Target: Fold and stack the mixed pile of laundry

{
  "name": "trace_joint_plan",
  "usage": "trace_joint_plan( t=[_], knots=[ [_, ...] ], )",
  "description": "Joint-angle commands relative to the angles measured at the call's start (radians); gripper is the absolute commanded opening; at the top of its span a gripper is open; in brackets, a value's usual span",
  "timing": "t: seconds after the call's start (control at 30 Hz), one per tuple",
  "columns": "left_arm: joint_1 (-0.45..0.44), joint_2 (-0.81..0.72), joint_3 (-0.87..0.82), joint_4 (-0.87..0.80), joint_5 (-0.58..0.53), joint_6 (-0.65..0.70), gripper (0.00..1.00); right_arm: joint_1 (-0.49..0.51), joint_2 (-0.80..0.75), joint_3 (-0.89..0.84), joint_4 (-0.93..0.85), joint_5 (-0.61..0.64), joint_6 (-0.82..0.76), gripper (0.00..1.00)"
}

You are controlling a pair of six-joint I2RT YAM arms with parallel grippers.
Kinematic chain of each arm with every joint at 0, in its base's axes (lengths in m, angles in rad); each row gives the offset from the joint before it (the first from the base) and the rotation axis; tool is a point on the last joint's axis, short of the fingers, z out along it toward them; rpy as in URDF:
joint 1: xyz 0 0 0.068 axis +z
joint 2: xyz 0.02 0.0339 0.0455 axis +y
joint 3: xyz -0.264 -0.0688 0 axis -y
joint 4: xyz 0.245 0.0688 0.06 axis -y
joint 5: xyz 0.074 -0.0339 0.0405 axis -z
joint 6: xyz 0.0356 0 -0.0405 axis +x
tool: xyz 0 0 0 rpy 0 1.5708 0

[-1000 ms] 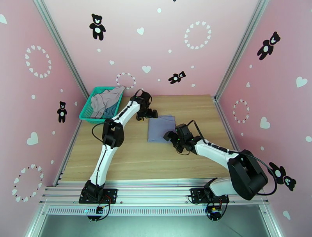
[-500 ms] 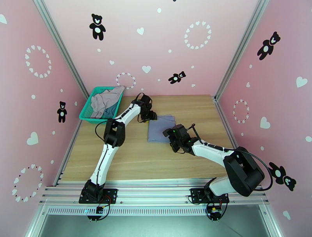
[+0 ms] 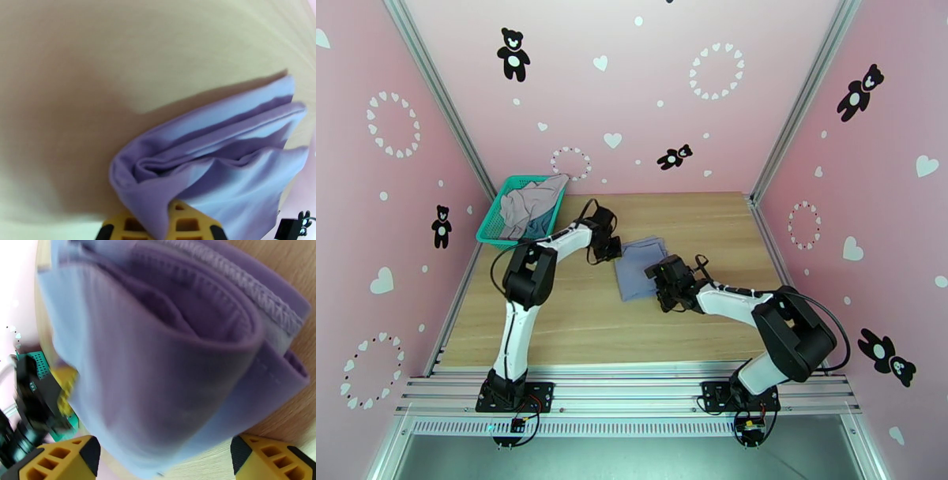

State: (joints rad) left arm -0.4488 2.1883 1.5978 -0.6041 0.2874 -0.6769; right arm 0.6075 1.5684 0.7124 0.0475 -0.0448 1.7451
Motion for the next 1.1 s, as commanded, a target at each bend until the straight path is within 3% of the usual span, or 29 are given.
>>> trace_joint_plan(
  t=[0.0, 0.2, 0.33, 0.4, 0.57, 0.77, 0.8, 0.87, 0.97, 1.07],
  knots=[
    [-0.007, -0.099, -0.234, 0.106, -0.114, -0.185, 0.00, 0.005, 0.020, 0.044, -0.065, -0.007, -0.028, 0.94],
    [-0.026, -0.267, -0.522, 0.269, -0.176, -0.358, 0.00, 0.002, 0.079, 0.131, -0.195, -0.044, -0.169, 0.94],
    [-0.057, -0.294, -0.555, 0.286, -0.201, -0.398, 0.00, 0.007, 0.144, 0.130, -0.150, -0.111, -0.183, 0.94],
    [-0.072, -0.296, -0.556, 0.296, -0.204, -0.415, 0.00, 0.012, 0.177, 0.130, -0.112, -0.133, -0.185, 0.89],
    [-0.094, -0.310, -0.566, 0.295, -0.235, -0.448, 0.00, 0.018, 0.211, 0.127, -0.071, -0.133, -0.188, 0.50],
    [-0.094, -0.385, -0.625, 0.295, -0.303, -0.477, 0.00, 0.015, 0.211, 0.182, -0.152, -0.062, -0.277, 0.19],
    [-0.095, -0.398, -0.627, 0.289, -0.313, -0.470, 0.05, 0.014, 0.216, 0.209, -0.184, -0.047, -0.311, 0.14],
    [-0.095, -0.432, -0.625, 0.266, -0.340, -0.454, 0.31, 0.002, 0.237, 0.297, -0.279, -0.019, -0.422, 0.03],
    [-0.096, -0.492, -0.607, 0.210, -0.383, -0.413, 0.62, -0.029, 0.306, 0.489, -0.435, 0.012, -0.651, 0.00],
    [-0.095, -0.551, -0.572, 0.142, -0.437, -0.360, 0.81, -0.052, 0.413, 0.722, -0.602, 0.048, -0.905, 0.00]
  ],
)
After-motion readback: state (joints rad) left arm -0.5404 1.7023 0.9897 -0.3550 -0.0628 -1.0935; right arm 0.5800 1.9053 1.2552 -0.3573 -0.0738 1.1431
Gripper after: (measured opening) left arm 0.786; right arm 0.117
